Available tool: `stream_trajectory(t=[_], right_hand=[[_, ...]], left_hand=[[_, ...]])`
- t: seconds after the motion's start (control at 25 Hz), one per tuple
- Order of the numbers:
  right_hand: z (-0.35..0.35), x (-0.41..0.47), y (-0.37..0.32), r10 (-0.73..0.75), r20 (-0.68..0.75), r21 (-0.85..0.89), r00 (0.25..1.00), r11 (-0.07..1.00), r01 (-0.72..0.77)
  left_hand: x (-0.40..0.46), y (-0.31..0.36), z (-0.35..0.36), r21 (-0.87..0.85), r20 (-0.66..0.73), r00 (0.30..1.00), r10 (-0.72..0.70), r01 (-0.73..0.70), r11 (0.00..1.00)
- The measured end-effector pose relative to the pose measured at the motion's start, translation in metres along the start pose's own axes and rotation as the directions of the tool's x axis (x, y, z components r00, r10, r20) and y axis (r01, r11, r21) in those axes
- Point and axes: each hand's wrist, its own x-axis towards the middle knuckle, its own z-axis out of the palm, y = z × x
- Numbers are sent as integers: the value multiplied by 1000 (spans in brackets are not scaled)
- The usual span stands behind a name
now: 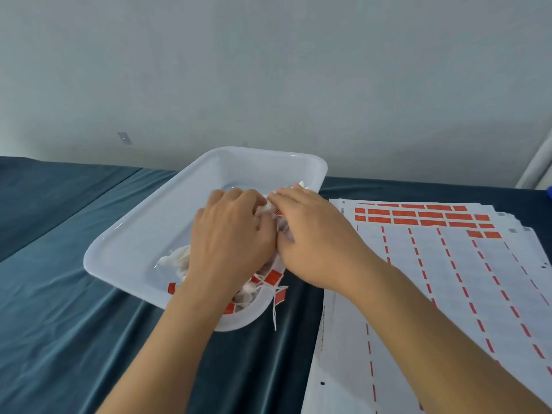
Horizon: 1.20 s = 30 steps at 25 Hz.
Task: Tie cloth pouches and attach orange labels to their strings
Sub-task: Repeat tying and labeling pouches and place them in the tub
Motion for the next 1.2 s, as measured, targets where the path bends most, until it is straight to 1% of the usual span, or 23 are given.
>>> stream_trajectory(t=[0.12,0.16,0.24,0.32,0.4,0.48,0.52,0.6,0.68,0.76,0.88,0.96,1.0,1.04,1.12,1.2], right_hand=[[-22,-16,3,15,-41,28,999,1000,-14],[-30,-21,4,27,-28,26,999,999,-27],[-49,-35,9,54,-1,-13,999,998,-54],[-66,-50,19,91,6,-92,996,992,-91],[-82,-70,33,162,16,-197,987,968,-156],[-91,-94,53,288,72,-257,955,930,-261],[-93,-107,63,356,114,-289,928,905,-312],[-92,-133,81,477,206,-352,854,851,-390],[-89,-151,95,556,293,-368,778,817,-444],[-90,-158,106,578,314,-346,753,808,-477],[-100,-156,117,589,339,-294,734,807,-512],[-114,-151,124,601,347,-303,720,799,-520],[-124,-150,128,612,323,-317,722,789,-527],[-136,-150,132,625,270,-325,732,775,-542],[-164,-153,141,647,79,-347,758,731,-588],[-193,-160,153,647,-109,-390,755,671,-631]], left_hand=[[-3,18,-6,29,-80,996,45,-42,999],[-6,26,-8,7,-112,991,68,-68,998],[-14,47,-7,-72,-164,975,152,-165,984],[-25,70,2,-165,-166,958,234,-261,951],[-38,97,17,-299,-101,952,289,-306,904],[-52,125,35,-420,51,944,327,-277,864],[-61,138,46,-450,153,927,344,-244,859],[-80,158,69,-469,331,867,373,-192,862],[-95,170,86,-474,432,807,402,-176,863],[-100,175,94,-471,459,788,411,-176,864],[-95,184,101,-476,459,792,402,-162,864],[-93,193,103,-500,464,787,406,-146,854],[-93,197,104,-511,478,777,409,-133,849],[-95,198,104,-520,497,760,420,-127,845],[-103,197,105,-507,523,719,459,-170,845],[-110,194,107,-473,519,702,489,-240,848]])
